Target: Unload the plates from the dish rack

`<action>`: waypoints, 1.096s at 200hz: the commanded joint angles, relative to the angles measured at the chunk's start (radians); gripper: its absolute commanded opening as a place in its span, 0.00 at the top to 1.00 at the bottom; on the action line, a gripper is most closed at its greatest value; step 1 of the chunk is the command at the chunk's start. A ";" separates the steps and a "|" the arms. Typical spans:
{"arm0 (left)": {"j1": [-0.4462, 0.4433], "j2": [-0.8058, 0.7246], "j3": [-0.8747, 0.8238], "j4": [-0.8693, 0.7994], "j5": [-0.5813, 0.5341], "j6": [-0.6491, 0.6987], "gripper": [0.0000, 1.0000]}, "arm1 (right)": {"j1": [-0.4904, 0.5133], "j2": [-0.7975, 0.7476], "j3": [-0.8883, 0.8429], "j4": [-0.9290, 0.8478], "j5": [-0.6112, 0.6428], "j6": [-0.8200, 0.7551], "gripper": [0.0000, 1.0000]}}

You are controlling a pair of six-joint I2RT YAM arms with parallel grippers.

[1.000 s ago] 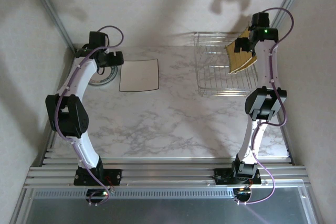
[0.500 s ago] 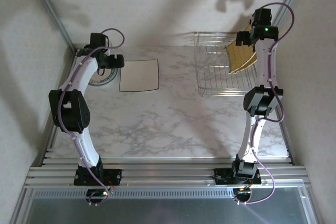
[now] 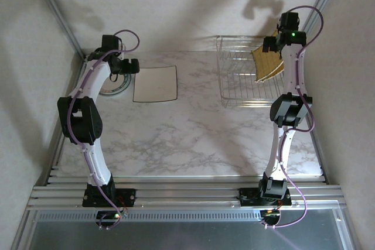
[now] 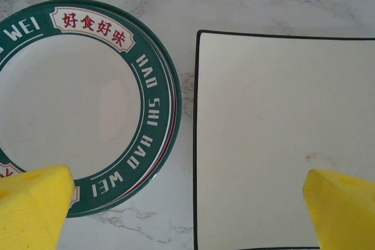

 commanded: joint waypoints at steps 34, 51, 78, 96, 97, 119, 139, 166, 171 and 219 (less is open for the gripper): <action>0.010 0.011 0.027 -0.019 0.007 0.014 0.00 | -0.008 0.042 0.037 0.034 0.019 0.051 0.11; 0.010 0.011 0.026 -0.018 0.006 0.012 0.00 | -0.007 0.045 0.037 0.046 0.023 0.061 0.12; 0.009 0.008 0.025 -0.017 0.006 0.007 0.00 | -0.008 0.044 0.037 0.065 0.015 0.068 0.18; 0.009 0.005 0.020 -0.013 0.004 0.004 0.00 | -0.008 0.045 0.037 0.075 0.015 0.070 0.28; 0.009 0.006 0.020 -0.013 0.004 0.004 0.00 | -0.008 0.045 0.037 0.075 0.015 0.069 0.28; 0.009 0.005 0.015 -0.009 0.002 0.004 0.00 | -0.008 0.049 0.037 0.074 0.016 0.071 0.34; 0.009 0.004 0.016 -0.009 0.001 0.003 0.00 | -0.011 0.057 0.037 0.068 0.015 0.077 0.41; 0.009 0.000 0.017 -0.008 -0.003 0.002 0.01 | -0.011 0.066 0.037 0.067 0.013 0.083 0.47; 0.009 0.001 0.017 -0.008 -0.003 0.002 0.00 | -0.011 0.067 0.037 0.067 0.014 0.085 0.48; 0.009 -0.005 0.017 -0.006 -0.009 0.000 0.00 | -0.013 0.076 0.037 0.067 0.015 0.095 0.58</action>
